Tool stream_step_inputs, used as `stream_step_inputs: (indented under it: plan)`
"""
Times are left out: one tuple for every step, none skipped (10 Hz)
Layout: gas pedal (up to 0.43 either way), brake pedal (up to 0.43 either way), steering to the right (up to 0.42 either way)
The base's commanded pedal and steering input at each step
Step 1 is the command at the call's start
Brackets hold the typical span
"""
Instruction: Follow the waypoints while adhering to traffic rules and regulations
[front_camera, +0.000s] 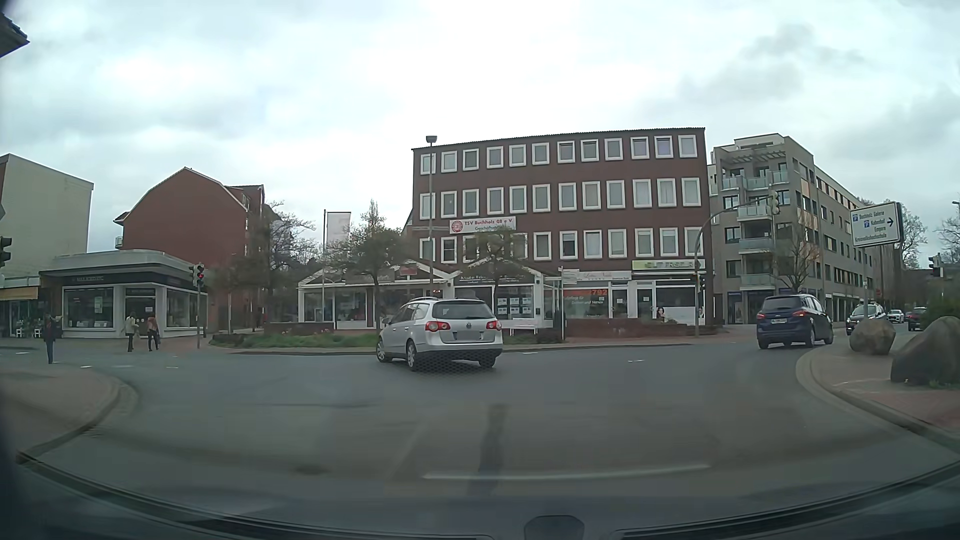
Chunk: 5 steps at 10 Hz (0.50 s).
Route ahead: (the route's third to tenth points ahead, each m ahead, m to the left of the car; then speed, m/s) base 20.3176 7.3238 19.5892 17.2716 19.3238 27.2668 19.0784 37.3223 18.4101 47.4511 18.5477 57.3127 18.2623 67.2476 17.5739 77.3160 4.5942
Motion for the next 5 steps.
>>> stream_step_inputs:
  plan:
    - [0.118, 0.006, -0.006]
    - [0.118, 0.000, -0.006]
    - [0.110, 0.006, -0.005]
    - [0.087, 0.006, -0.005]
    - [0.059, 0.000, -0.005]
